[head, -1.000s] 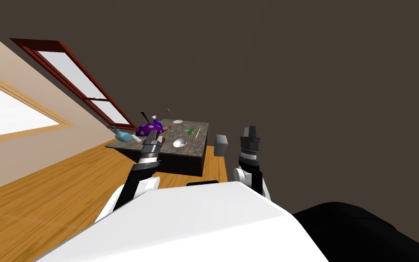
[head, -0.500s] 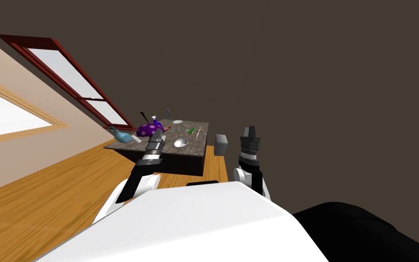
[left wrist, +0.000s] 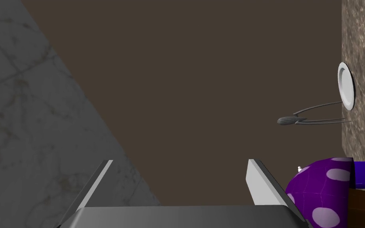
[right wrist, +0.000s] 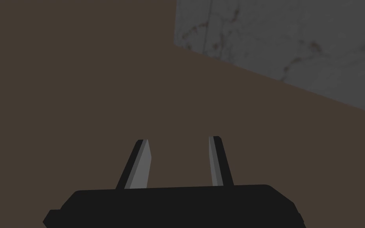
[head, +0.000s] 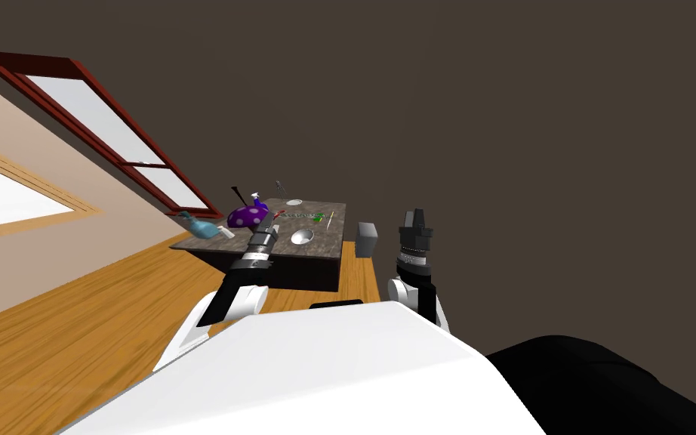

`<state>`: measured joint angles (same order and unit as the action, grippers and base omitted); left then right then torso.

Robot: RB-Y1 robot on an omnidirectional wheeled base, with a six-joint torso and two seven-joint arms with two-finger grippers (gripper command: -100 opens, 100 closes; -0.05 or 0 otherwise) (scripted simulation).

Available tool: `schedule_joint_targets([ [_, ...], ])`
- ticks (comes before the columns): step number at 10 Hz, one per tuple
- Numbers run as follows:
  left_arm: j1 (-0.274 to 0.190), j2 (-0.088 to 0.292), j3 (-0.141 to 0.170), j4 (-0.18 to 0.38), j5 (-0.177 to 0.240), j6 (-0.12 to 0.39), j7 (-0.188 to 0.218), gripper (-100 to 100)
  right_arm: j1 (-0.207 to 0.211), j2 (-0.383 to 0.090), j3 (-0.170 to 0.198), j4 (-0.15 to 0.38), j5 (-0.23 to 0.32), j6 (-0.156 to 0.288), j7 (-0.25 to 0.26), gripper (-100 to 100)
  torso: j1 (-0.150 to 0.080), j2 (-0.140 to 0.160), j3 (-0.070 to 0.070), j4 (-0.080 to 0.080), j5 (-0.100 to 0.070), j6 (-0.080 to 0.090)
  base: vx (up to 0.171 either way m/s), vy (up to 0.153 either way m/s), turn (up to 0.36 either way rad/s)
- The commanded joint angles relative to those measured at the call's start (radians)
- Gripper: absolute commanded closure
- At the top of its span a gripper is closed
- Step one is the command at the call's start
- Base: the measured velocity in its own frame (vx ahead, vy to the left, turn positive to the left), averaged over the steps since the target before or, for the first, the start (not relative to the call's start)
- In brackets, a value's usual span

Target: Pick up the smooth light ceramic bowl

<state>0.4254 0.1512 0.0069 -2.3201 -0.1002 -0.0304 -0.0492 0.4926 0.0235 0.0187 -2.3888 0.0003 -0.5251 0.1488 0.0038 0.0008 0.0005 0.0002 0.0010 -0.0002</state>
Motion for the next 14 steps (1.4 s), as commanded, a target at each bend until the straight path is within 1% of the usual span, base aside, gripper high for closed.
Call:
schedule_joint_targets([
  [1, -0.022, 0.006, -0.011, -0.004, -0.004, 0.050, 0.000, -100, 0.000, 0.000, 0.000, 0.000, 0.000, 0.000, 0.000, 0, 0.000, 0.000, 0.000, 0.000, 0.000, 0.000, -0.013, 0.064, -0.063],
  [2, -0.022, 0.006, -0.011, -0.004, -0.004, 0.072, 0.000, -100, 0.000, 0.000, 0.000, 0.000, 0.000, 0.000, 0.000, 0, 0.001, 0.000, 0.000, 0.000, 0.000, 0.000, -0.013, 0.054, -0.046],
  [3, -0.043, 0.012, -0.019, -0.008, -0.006, 0.104, 0.003, -100, 0.000, 0.000, 0.000, 0.000, 0.000, 0.000, 0.000, 0, 0.000, 0.000, 0.000, 0.000, 0.000, 0.000, -0.025, 0.059, -0.080],
  [4, -0.043, 0.012, -0.019, -0.008, -0.006, 0.131, 0.003, -100, 0.000, 0.000, 0.000, 0.000, 0.000, 0.000, 0.000, 0, 0.000, 0.000, 0.000, 0.000, 0.000, 0.000, -0.022, 0.051, -0.043],
  [5, -0.064, 0.017, -0.027, -0.012, -0.007, 0.156, 0.006, -100, 0.000, 0.000, 0.000, 0.000, 0.000, 0.000, 0.000, 0, 0.000, 0.000, 0.000, 0.000, 0.000, 0.000, -0.016, 0.061, -0.082],
  [6, -0.064, 0.017, -0.027, -0.012, -0.007, 0.184, 0.006, -100, 0.000, 0.000, 0.000, 0.000, 0.000, 0.000, 0.000, 0, 0.000, 0.000, 0.000, 0.000, 0.000, 0.000, -0.010, 0.053, -0.054],
  [7, -0.064, 0.017, -0.027, -0.012, -0.007, 0.193, 0.006, -100, 0.000, 0.000, 0.000, 0.000, 0.000, 0.000, 0.000, 0, 0.000, 0.000, 0.000, 0.000, 0.000, 0.000, -0.003, 0.021, -0.001],
  [8, -0.085, 0.021, -0.035, -0.015, -0.009, 0.235, 0.010, -100, 0.000, 0.000, 0.000, 0.000, 0.000, 0.000, 0.000, 0, -0.002, -0.001, 0.000, 0.000, 0.000, 0.000, -0.009, 0.036, -0.097],
  [9, -0.085, 0.021, -0.035, -0.015, -0.009, 0.257, 0.010, -100, 0.000, 0.000, 0.000, 0.000, 0.000, 0.000, 0.000, 0, -0.002, -0.001, 0.000, 0.000, 0.000, 0.000, -0.016, 0.047, -0.059],
  [10, -0.107, 0.024, -0.043, -0.018, -0.011, 0.286, 0.015, -100, 0.000, 0.000, 0.000, 0.000, 0.000, 0.000, 0.000, 0, -0.001, 0.000, 0.000, 0.000, 0.000, 0.000, -0.024, 0.066, -0.080],
  [11, -0.107, 0.024, -0.043, -0.018, -0.011, 0.313, 0.015, -100, 0.000, 0.000, 0.000, 0.000, 0.000, 0.000, 0.000, 0, 0.000, 0.000, 0.000, 0.000, 0.000, 0.000, -0.018, 0.061, -0.063],
  [12, -0.107, 0.024, -0.043, -0.018, -0.011, 0.323, 0.015, -100, 0.000, 0.000, 0.000, 0.000, 0.000, 0.000, 0.000, 0, 0.000, 0.000, 0.000, 0.000, 0.000, 0.000, -0.005, 0.030, -0.007],
  [13, -0.129, 0.026, -0.050, -0.020, -0.012, 0.361, 0.021, -100, 0.000, 0.000, 0.000, 0.000, 0.000, 0.000, 0.000, 0, -0.001, -0.001, 0.000, 0.000, 0.000, 0.000, -0.020, 0.033, -0.117],
  [14, -0.129, 0.026, -0.050, -0.020, -0.012, 0.384, 0.021, -100, 0.000, 0.000, 0.000, 0.000, 0.000, 0.000, 0.000, 0, -0.002, 0.000, 0.000, 0.000, 0.000, 0.000, -0.014, 0.049, -0.062],
])
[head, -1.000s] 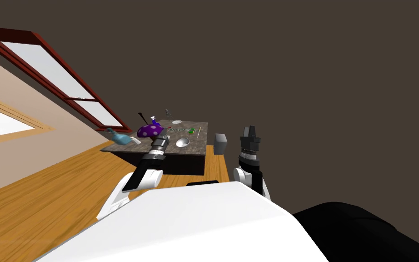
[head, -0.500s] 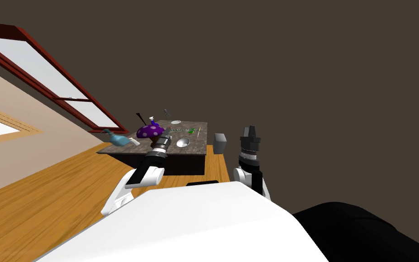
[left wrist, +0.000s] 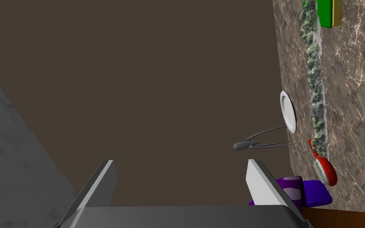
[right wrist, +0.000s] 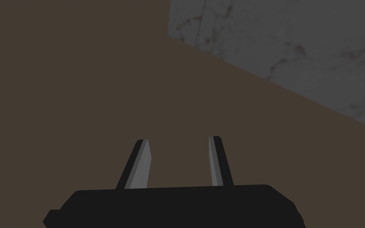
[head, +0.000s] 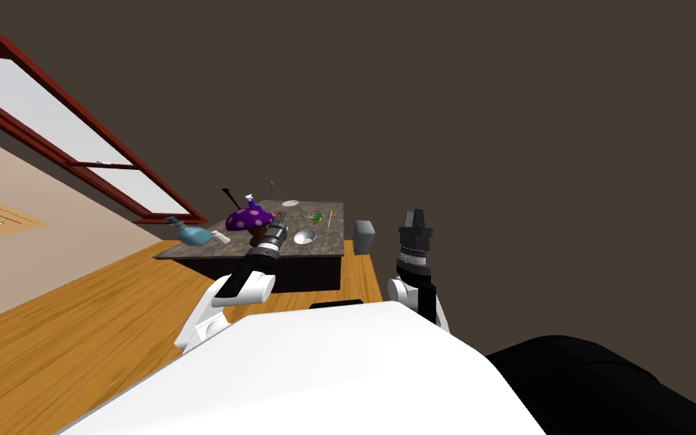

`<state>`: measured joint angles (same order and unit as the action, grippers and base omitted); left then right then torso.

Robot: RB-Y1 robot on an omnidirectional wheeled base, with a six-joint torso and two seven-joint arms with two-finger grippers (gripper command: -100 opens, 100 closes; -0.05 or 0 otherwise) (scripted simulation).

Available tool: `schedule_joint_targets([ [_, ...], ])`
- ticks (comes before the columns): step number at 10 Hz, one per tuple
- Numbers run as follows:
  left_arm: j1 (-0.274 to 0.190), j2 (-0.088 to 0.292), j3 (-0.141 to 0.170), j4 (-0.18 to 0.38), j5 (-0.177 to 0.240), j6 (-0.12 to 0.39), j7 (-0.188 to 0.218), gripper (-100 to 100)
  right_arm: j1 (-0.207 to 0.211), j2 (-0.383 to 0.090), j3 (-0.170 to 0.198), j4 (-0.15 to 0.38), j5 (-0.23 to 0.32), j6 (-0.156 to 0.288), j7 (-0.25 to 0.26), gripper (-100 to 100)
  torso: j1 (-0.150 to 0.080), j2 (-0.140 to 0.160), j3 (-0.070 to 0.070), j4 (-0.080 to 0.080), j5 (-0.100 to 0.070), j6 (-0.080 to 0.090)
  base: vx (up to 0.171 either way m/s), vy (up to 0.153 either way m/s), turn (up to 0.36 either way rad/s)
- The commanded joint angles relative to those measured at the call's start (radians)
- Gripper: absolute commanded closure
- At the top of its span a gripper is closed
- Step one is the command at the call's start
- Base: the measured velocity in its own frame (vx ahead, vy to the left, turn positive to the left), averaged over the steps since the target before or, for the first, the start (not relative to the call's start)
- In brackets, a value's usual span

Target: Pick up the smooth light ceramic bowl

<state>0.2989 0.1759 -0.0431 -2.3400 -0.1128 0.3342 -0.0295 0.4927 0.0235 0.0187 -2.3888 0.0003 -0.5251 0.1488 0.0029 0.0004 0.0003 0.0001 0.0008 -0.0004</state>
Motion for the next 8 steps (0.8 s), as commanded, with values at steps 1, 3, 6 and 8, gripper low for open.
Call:
schedule_joint_targets([
  [1, -0.024, 0.003, -0.007, -0.002, 0.000, 0.050, 0.009, -100, 0.000, 0.000, 0.000, 0.000, 0.000, 0.000, 0.000, 0, 0.000, 0.000, 0.000, 0.000, 0.000, 0.000, -0.015, 0.067, -0.110],
  [3, -0.024, 0.003, -0.007, -0.002, 0.000, 0.094, 0.009, -100, 0.000, 0.000, 0.000, 0.000, 0.000, 0.000, 0.000, 0, 0.001, 0.000, 0.000, 0.000, 0.000, 0.000, -0.015, 0.047, -0.030],
  [6, -0.046, 0.005, -0.014, -0.004, -0.001, 0.164, 0.017, -100, 0.000, 0.000, 0.000, 0.000, 0.000, 0.000, 0.000, 0, 0.001, 0.000, 0.000, 0.000, 0.000, 0.000, -0.014, 0.044, -0.064],
  [8, -0.068, 0.006, -0.020, -0.005, -0.001, 0.227, 0.027, -100, 0.000, 0.000, 0.000, 0.000, 0.000, 0.000, 0.000, 0, 0.000, 0.000, 0.000, 0.000, 0.000, 0.000, -0.012, 0.050, -0.104],
])
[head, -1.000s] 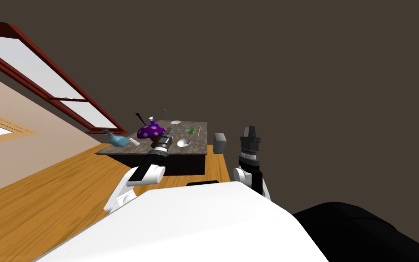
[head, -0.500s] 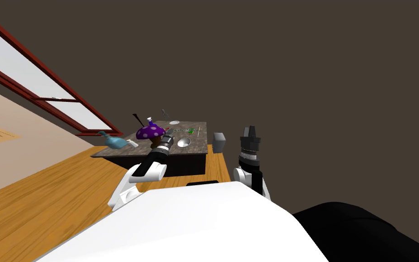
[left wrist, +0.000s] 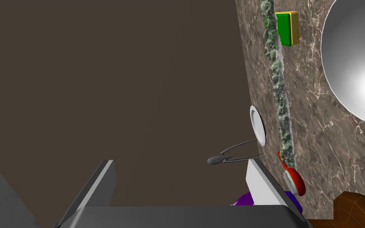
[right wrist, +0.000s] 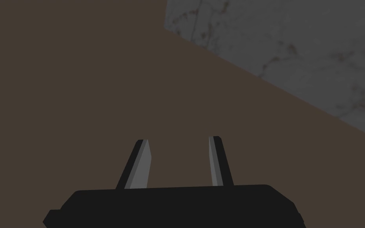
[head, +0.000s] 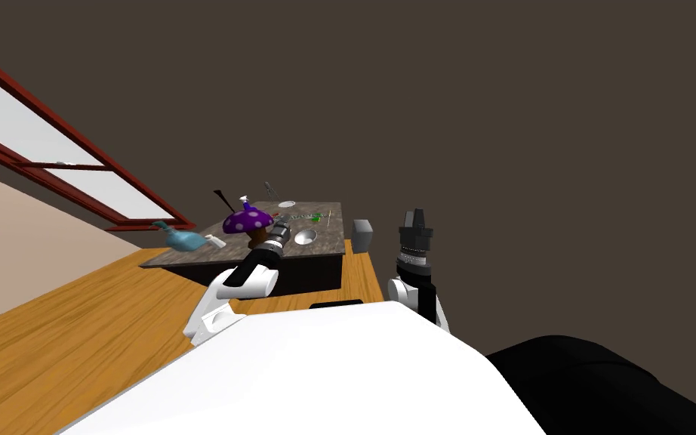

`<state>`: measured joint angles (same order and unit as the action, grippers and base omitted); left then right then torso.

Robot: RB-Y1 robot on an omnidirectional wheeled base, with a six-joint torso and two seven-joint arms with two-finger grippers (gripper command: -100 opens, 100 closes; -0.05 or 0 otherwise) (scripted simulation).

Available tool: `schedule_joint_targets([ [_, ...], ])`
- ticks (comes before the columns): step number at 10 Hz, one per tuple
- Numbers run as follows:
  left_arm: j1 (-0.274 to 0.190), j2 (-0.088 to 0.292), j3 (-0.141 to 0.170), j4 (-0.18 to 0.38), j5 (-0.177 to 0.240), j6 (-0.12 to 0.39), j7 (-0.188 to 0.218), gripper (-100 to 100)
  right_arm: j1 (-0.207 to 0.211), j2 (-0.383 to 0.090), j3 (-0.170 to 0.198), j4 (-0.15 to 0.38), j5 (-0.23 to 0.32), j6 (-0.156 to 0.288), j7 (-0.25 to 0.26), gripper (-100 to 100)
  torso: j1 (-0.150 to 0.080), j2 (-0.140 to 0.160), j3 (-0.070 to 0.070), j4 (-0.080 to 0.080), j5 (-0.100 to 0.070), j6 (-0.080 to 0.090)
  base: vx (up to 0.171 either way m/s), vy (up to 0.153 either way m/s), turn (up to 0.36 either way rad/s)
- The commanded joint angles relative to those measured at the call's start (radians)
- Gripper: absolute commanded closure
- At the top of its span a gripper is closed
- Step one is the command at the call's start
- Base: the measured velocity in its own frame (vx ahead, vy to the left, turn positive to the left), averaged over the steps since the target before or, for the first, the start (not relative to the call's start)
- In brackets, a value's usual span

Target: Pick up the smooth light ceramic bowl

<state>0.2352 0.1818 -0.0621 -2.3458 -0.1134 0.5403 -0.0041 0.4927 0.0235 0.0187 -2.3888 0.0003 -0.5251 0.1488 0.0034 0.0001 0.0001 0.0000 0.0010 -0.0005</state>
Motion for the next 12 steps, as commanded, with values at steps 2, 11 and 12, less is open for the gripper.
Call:
schedule_joint_targets([
  [2, -0.025, 0.000, -0.006, 0.001, 0.000, 0.080, 0.012, -100, 0.000, 0.000, 0.000, 0.000, 0.000, 0.000, 0.000, 0, 0.001, 0.000, 0.000, 0.000, 0.000, 0.000, -0.024, 0.062, -0.111],
  [11, -0.106, 0.004, -0.022, 0.008, 0.003, 0.331, 0.067, -100, 0.000, 0.000, 0.000, 0.000, 0.000, 0.000, 0.000, 0, -0.001, 0.000, 0.000, 0.000, 0.000, 0.000, -0.014, 0.045, -0.096],
  [12, -0.106, 0.004, -0.022, 0.008, 0.003, 0.359, 0.067, -100, 0.000, 0.000, 0.000, 0.000, 0.000, 0.000, 0.000, 0, 0.000, 0.000, 0.000, 0.000, 0.000, 0.000, -0.013, 0.059, -0.077],
])
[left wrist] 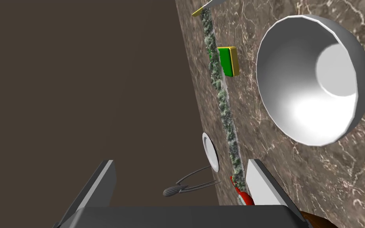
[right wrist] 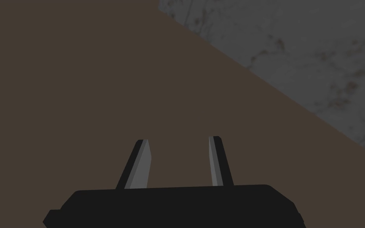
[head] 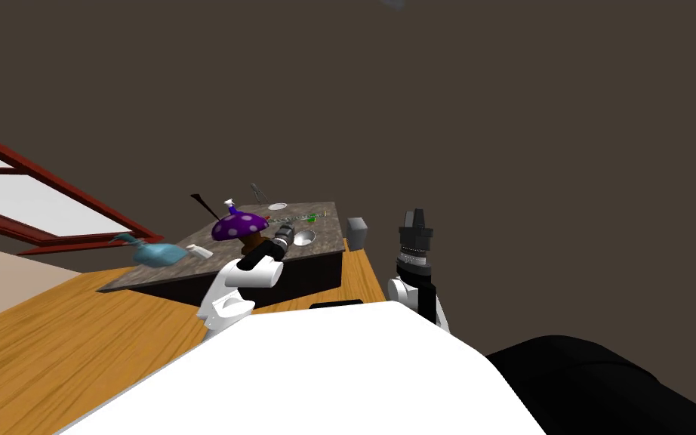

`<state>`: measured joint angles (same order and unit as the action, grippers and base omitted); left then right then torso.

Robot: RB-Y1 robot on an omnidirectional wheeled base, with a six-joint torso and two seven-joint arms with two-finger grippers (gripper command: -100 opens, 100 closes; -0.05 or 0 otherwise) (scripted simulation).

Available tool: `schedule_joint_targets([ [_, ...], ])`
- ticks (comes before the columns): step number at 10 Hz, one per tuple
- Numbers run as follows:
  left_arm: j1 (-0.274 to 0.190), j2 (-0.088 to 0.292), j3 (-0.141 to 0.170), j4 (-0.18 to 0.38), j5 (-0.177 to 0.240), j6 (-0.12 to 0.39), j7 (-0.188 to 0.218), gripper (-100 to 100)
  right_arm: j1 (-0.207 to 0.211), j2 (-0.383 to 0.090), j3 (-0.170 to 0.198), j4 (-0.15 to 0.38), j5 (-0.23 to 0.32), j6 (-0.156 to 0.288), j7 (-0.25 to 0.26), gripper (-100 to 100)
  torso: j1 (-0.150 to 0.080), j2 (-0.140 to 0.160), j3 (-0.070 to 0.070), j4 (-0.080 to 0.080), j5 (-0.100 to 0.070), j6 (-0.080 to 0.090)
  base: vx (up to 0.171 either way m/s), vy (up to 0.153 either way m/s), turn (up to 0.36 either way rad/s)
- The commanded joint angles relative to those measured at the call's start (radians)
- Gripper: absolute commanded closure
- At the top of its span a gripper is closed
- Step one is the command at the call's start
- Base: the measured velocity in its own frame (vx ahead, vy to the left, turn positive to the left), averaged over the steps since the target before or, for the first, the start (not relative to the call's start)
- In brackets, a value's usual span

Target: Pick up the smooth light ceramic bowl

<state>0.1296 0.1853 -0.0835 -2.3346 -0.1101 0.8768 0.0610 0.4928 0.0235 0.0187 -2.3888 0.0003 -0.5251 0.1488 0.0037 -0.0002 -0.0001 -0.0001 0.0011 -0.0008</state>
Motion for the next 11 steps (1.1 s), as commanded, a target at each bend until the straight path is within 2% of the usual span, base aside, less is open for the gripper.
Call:
schedule_joint_targets([
  [1, 0.000, 0.000, -0.001, -0.003, 0.000, 0.037, 0.002, -100, 0.000, 0.000, 0.000, 0.000, 0.000, 0.000, 0.000, 0, 0.000, 0.000, 0.000, 0.000, 0.000, 0.000, -0.010, 0.020, 0.026],
  [2, -0.018, 0.001, -0.003, 0.000, 0.002, 0.071, 0.019, -100, 0.000, 0.000, 0.000, 0.000, 0.000, 0.000, 0.000, 0, -0.002, 0.000, 0.000, 0.000, 0.000, 0.000, -0.014, 0.032, -0.152],
  [3, -0.018, 0.001, -0.003, 0.000, 0.002, 0.099, 0.019, -100, 0.000, 0.000, 0.000, 0.000, 0.000, 0.000, 0.000, 0, -0.002, 0.000, 0.000, 0.000, -0.001, 0.001, -0.012, 0.040, -0.110],
  [4, -0.018, 0.001, -0.003, 0.000, 0.002, 0.104, 0.019, -100, 0.000, 0.000, 0.000, 0.000, 0.000, 0.000, 0.000, 0, -0.001, 0.000, 0.000, 0.000, 0.000, 0.000, -0.008, 0.022, 0.009],
  [9, -0.068, 0.006, -0.007, 0.013, 0.009, 0.258, 0.071, -100, 0.000, 0.000, 0.000, 0.000, 0.000, 0.000, 0.000, 0, 0.000, 0.000, 0.000, 0.000, 0.000, 0.000, -0.016, 0.050, -0.137],
  [11, -0.068, 0.006, -0.007, 0.013, 0.009, 0.296, 0.071, -100, 0.000, 0.000, 0.000, 0.000, 0.000, 0.000, 0.000, 0, -0.001, 0.000, 0.000, 0.000, 0.000, 0.000, -0.010, 0.030, -0.040],
])
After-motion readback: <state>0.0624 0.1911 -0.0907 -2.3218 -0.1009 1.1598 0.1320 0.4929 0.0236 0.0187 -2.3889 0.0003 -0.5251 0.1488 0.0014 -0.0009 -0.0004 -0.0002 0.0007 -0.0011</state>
